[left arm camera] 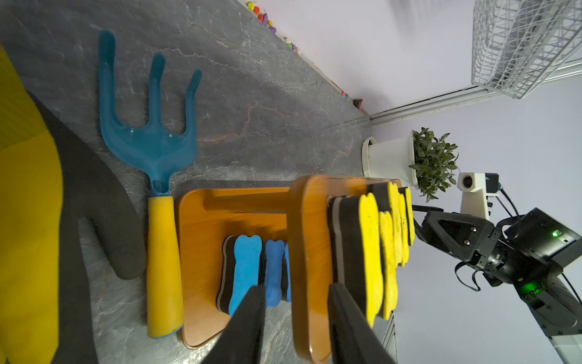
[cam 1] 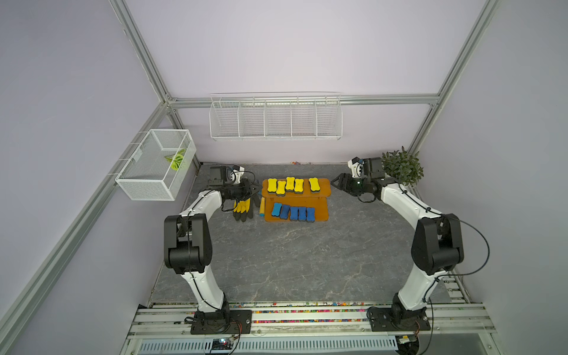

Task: Remove the whiteboard erasers from the shelf
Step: Move the shelf to the center of the board.

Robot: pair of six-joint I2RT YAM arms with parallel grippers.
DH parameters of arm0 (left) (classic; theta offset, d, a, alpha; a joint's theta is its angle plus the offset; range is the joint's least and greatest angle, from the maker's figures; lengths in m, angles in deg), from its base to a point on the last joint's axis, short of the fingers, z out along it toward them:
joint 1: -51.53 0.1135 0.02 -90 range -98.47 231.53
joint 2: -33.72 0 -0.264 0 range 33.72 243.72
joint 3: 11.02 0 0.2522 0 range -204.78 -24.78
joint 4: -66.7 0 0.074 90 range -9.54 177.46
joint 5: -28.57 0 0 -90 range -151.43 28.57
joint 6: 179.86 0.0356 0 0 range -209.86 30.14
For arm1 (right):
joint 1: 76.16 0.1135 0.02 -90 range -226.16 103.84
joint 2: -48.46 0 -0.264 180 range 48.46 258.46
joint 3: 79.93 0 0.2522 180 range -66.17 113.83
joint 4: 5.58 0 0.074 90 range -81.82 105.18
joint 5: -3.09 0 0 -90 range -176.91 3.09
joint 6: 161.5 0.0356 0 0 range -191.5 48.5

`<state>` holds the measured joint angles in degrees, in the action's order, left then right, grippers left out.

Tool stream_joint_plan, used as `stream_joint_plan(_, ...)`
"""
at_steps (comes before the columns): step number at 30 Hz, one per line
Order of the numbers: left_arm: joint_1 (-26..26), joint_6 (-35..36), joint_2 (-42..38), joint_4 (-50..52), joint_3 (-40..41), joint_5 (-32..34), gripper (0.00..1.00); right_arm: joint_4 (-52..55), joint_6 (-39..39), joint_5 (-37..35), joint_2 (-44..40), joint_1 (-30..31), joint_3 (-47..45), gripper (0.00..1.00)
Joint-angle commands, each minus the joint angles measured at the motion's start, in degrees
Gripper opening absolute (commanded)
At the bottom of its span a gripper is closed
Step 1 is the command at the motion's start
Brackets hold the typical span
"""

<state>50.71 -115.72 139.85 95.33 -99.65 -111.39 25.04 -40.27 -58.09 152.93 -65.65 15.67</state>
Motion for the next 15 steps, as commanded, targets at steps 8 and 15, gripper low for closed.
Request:
stream_joint_plan(8, -0.24, 1.23, 2.34, -0.81, 0.55, -2.97, 0.32, -5.40, 4.71, 4.24, 3.69, -1.10, 1.59, 0.67)
stream_joint_plan(15, -0.24, 1.87, 2.78, -0.01, 0.43, -3.21, 0.25, -9.61, 8.13, 8.18, 5.57, -1.12, 0.57, 0.60)
